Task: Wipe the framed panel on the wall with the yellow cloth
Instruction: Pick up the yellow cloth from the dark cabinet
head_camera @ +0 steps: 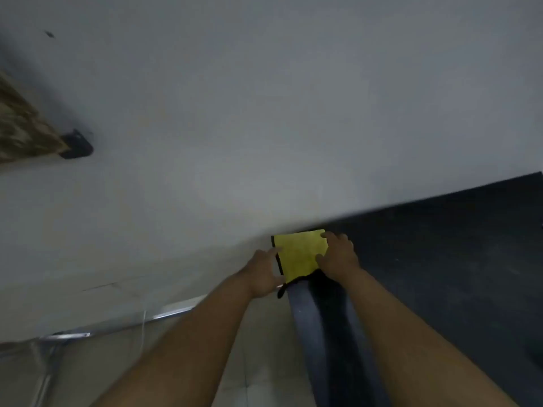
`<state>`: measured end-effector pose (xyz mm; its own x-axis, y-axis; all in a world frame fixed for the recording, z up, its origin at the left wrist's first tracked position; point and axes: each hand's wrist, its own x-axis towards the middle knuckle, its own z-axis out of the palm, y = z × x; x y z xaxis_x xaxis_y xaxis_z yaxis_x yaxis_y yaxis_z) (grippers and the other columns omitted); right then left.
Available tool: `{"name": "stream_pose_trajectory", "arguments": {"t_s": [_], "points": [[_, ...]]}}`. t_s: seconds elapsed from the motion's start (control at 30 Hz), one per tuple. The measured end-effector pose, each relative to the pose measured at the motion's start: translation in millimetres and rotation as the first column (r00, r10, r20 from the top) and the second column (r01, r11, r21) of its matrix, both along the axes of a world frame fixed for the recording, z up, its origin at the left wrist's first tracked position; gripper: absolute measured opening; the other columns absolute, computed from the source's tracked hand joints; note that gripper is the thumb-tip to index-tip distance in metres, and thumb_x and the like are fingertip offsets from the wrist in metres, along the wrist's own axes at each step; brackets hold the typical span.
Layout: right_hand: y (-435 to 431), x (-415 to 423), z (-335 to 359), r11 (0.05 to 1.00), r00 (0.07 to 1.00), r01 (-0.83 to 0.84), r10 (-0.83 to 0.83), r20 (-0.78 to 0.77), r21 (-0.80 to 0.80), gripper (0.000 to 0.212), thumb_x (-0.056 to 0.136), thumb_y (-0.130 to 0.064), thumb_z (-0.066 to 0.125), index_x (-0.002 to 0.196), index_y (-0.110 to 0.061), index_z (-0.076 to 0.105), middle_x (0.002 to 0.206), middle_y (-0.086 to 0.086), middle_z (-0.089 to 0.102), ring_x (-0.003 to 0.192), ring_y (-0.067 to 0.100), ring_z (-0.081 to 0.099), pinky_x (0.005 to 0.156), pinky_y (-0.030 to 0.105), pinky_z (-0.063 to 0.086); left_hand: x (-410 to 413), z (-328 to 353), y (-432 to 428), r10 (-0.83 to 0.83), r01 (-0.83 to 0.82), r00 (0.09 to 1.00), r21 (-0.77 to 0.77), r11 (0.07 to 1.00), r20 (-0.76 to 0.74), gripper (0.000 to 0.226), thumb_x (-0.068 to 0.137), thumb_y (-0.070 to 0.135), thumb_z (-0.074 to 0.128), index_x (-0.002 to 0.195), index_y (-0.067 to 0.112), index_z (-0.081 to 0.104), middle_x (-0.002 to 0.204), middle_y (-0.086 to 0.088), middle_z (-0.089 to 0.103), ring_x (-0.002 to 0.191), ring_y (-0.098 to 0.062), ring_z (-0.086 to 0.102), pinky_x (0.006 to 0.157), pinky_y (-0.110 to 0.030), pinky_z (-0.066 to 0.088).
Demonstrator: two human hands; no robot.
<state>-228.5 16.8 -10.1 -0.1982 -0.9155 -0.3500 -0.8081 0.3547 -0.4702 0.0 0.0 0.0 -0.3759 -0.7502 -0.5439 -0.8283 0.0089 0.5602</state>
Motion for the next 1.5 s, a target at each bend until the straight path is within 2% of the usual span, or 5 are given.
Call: {"name": "stream_pose_trajectory", "arguments": {"t_s": [0.63,0.8,1.07,1.33,1.5], "points": [[-20,10,-59,0.92,0.796,0.374,-0.384,0.468,0.119,0.054,0.081,-0.004,0.069,0.134,-0.005,0.055,0.119,0.015,0.067,0.099,0.026,0.064,0.079,0.032,0.054,-26,-54,-12,0.461,-0.46,0.882,0.037,0.887,-0.095,0.061,0.093,0.04,0.077,0.143,0.007,0.064,0.137,-0.01,0.067,0.109,-0.017,0.064,0.088,-0.022,0.047],[-25,33,-33,0.829,0.57,0.46,-0.55,0.61,0.318,0.03,0.084,0.003,0.06,0.109,-0.008,0.073,0.097,0.011,0.067,0.07,0.013,0.056,0.054,0.023,0.043,0,-28,-10,0.682,-0.7,0.68,0.04,0.713,-0.268,0.021,0.085,0.018,0.087,0.105,0.013,0.082,0.114,-0.01,0.08,0.104,-0.024,0.075,0.085,-0.029,0.058],[-15,93,49,0.856,0.306,0.324,-0.498,0.811,0.403,0.053,0.085,0.008,0.046,0.131,-0.011,0.066,0.122,0.021,0.068,0.115,0.043,0.062,0.102,0.057,0.053,66,49,0,0.881,-0.716,0.267,0.531,0.452,-0.389,0.073,0.088,-0.02,0.06,0.144,0.025,0.048,0.134,-0.021,0.06,0.11,-0.037,0.065,0.076,-0.043,0.059],[7,180,139,0.925,0.247,0.158,-0.377,0.893,0.346,0.036,0.09,-0.02,0.07,0.125,-0.015,0.069,0.121,0.018,0.073,0.107,0.042,0.07,0.074,0.052,0.063,156,120,32,0.871,-0.675,0.031,0.632,0.38,-0.49,0.05,0.1,0.034,0.073,0.138,0.002,0.065,0.132,-0.016,0.073,0.118,-0.035,0.071,0.101,-0.052,0.059],[20,239,184,0.955,0.24,0.042,-0.295,0.925,0.294,0.042,0.095,-0.024,0.072,0.13,-0.004,0.064,0.124,0.017,0.073,0.114,0.037,0.07,0.096,0.053,0.058,215,163,53,0.841,-0.709,-0.004,0.595,0.379,-0.541,0.056,0.104,0.048,0.063,0.141,0.007,0.063,0.136,-0.016,0.071,0.119,-0.036,0.07,0.106,-0.057,0.056]]}}
